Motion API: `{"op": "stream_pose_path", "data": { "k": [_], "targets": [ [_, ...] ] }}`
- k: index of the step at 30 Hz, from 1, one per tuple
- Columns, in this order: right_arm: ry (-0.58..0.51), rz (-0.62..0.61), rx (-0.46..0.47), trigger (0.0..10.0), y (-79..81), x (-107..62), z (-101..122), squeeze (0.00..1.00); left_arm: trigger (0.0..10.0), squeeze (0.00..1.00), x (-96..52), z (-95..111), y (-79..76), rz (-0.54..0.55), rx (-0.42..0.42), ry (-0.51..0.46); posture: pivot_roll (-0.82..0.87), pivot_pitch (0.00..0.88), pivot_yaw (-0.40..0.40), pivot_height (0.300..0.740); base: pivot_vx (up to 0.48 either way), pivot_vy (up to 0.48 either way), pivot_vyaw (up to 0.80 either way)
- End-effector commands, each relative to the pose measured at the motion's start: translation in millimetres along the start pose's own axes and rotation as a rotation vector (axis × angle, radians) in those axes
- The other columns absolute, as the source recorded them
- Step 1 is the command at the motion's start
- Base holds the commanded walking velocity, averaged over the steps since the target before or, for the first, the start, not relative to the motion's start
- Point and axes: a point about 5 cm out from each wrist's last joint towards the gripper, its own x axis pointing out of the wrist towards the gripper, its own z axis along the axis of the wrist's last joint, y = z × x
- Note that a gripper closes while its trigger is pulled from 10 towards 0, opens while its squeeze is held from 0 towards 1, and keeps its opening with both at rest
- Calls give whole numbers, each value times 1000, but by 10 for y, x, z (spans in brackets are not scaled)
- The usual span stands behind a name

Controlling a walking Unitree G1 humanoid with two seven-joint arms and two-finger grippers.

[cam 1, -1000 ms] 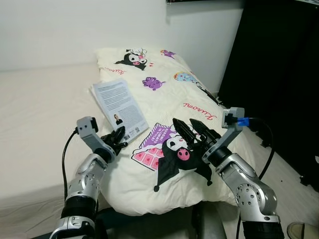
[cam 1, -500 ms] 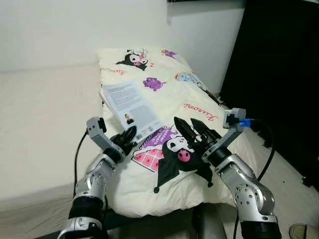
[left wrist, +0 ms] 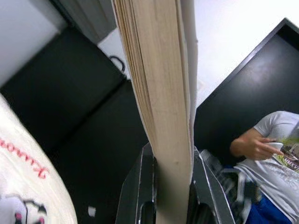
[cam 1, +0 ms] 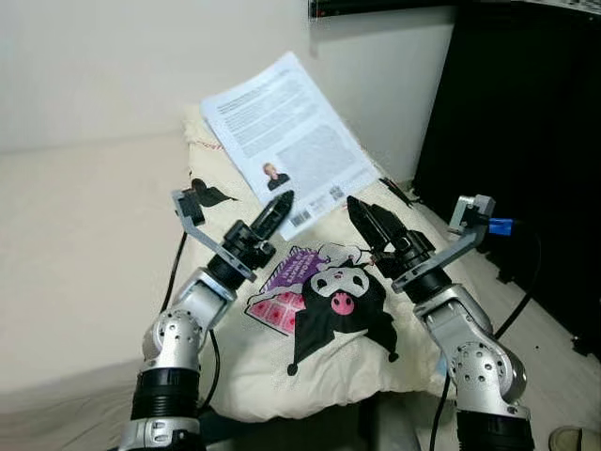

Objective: Clean up the room

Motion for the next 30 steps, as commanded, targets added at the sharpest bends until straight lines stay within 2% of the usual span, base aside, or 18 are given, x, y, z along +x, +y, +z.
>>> {"op": "stream_pose_path", "data": {
  "k": [1, 6, 11, 12, 17, 22, 28, 30],
  "targets": [
    [-13, 71, 13, 10000, 110, 44, 43, 0, 10000, 0, 15, 24, -88, -49, -10, -7, -40, 0, 38, 561, 0, 0, 0],
    [-11, 93, 29, 10000, 154, 56, 41, 0, 10000, 0, 12, 14, -118, -62, -27, 1, -46, 0, 32, 581, 0, 0, 0],
    [-22, 53, 82, 10000, 123, 67, 33, 0, 10000, 0, 15, 12, -126, -65, -29, 1, -46, 0, 31, 596, 0, 0, 0],
    [-12, 64, 76, 0, 138, 68, 27, 0, 10000, 0, 16, 15, -132, -69, -32, -1, -47, 0, 29, 596, 0, 0, 0],
    [-4, 84, 72, 0, 169, 66, 28, 0, 10000, 0, 16, 20, -154, -85, -45, -6, -49, 0, 27, 596, 0, 0, 0],
    [-5, 106, 68, 0, 201, 67, 64, 0, 10000, 0, 14, -7, -245, -149, -81, 9, -52, 0, 20, 596, 0, 0, 0],
    [-60, 78, 67, 0, 193, 82, 156, 0, 10000, 0, 9, -42, -288, -168, -96, 22, -53, 0, 19, 596, 0, 0, 0],
    [-39, 79, 51, 0, 191, 84, 153, 0, 10000, 0, 9, -47, -291, -168, -97, 23, -54, 0, 19, 596, 0, 0, 0]
  ]
}}
